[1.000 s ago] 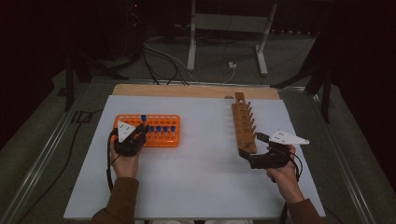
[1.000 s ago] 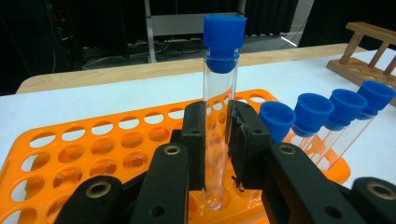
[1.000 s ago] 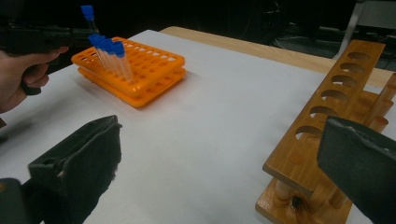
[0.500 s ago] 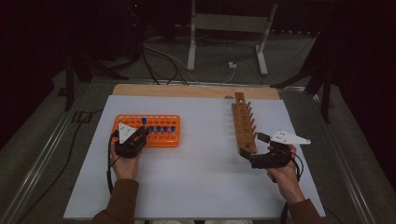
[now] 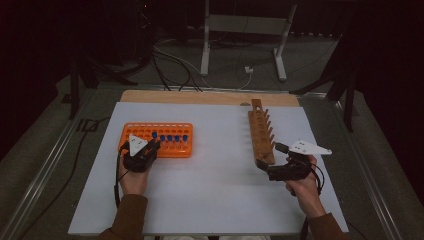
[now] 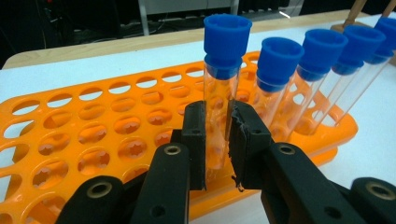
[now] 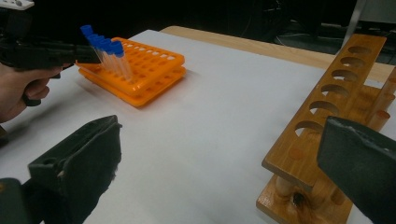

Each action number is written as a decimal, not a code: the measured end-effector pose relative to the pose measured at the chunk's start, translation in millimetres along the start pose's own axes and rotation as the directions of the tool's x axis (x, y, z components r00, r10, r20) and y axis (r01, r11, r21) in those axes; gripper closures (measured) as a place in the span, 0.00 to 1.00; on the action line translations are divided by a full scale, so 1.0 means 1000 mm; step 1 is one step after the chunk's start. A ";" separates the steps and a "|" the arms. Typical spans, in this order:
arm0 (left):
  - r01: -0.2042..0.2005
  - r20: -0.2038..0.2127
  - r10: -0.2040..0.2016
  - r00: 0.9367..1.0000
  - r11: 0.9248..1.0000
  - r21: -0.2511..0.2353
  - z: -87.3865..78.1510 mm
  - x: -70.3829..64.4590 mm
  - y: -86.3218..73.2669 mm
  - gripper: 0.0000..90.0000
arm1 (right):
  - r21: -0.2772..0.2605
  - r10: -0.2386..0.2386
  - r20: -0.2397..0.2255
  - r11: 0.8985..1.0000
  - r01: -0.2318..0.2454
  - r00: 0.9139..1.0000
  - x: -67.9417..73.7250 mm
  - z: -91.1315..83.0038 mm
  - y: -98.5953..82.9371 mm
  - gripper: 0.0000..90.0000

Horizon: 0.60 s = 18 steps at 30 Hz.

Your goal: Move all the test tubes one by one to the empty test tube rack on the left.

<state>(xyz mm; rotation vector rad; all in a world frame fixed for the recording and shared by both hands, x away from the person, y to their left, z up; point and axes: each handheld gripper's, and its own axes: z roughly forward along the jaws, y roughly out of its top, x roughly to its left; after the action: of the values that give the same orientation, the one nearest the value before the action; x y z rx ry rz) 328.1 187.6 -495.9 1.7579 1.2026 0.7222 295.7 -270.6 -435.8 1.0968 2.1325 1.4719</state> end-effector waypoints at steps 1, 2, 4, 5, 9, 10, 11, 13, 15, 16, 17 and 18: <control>-0.004 0.000 0.004 1.000 1.000 0.006 0.000 0.000 0.000 0.87 | 0.000 0.000 0.001 1.000 0.000 1.000 0.000 0.000 0.000 0.00; -0.007 0.001 0.007 1.000 1.000 0.013 0.000 0.000 -0.001 0.87 | 0.000 0.000 0.002 1.000 0.000 1.000 -0.001 0.000 0.000 0.00; -0.013 0.002 0.013 1.000 1.000 0.023 0.001 0.000 -0.002 0.87 | 0.001 0.003 0.001 1.000 -0.003 1.000 -0.001 0.000 0.000 0.00; -0.015 0.002 0.015 1.000 1.000 0.025 0.002 0.000 -0.003 0.87 | 0.002 0.003 0.002 1.000 -0.003 1.000 -0.001 0.000 -0.001 0.00; -0.023 0.004 0.023 1.000 0.999 0.036 0.003 0.000 -0.004 0.87 | 0.003 0.004 0.001 1.000 -0.004 1.000 -0.001 0.000 -0.001 0.00; -0.023 0.005 0.023 1.000 0.999 0.037 0.003 0.000 -0.004 0.87 | 0.003 0.003 0.001 1.000 -0.003 1.000 -0.001 0.000 -0.001 0.00; -0.025 0.006 0.024 1.000 0.999 0.037 0.003 0.000 -0.004 0.87 | 0.004 0.003 0.002 1.000 -0.003 1.000 -0.001 0.000 -0.001 0.00; -0.027 0.008 0.026 1.000 0.999 0.039 0.003 0.000 -0.004 0.87 | 0.005 0.003 0.001 1.000 -0.003 1.000 -0.001 0.001 -0.001 0.00; -0.028 0.008 0.028 1.000 0.999 0.045 0.003 -0.001 -0.003 0.87 | 0.006 0.001 0.000 1.000 -0.001 1.000 -0.001 0.001 -0.002 0.00; -0.029 0.008 0.028 1.000 0.998 0.048 0.003 -0.001 -0.003 0.87 | 0.007 0.001 0.000 1.000 -0.001 1.000 0.000 0.002 -0.002 0.00; -0.025 0.011 0.025 1.000 0.998 0.051 0.003 -0.001 -0.003 0.87 | 0.009 0.001 -0.002 1.000 -0.001 1.000 0.000 0.002 -0.002 0.00; -0.023 0.013 0.022 1.000 0.998 0.056 0.003 0.000 -0.003 0.87 | 0.011 0.002 -0.003 1.000 -0.002 1.000 0.000 0.002 -0.003 0.00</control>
<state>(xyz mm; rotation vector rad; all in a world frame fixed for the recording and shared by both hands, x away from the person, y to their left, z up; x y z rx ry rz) 329.3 186.9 -500.5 1.8216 1.2070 0.6958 296.0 -269.1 -439.0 1.1018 2.1446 1.4652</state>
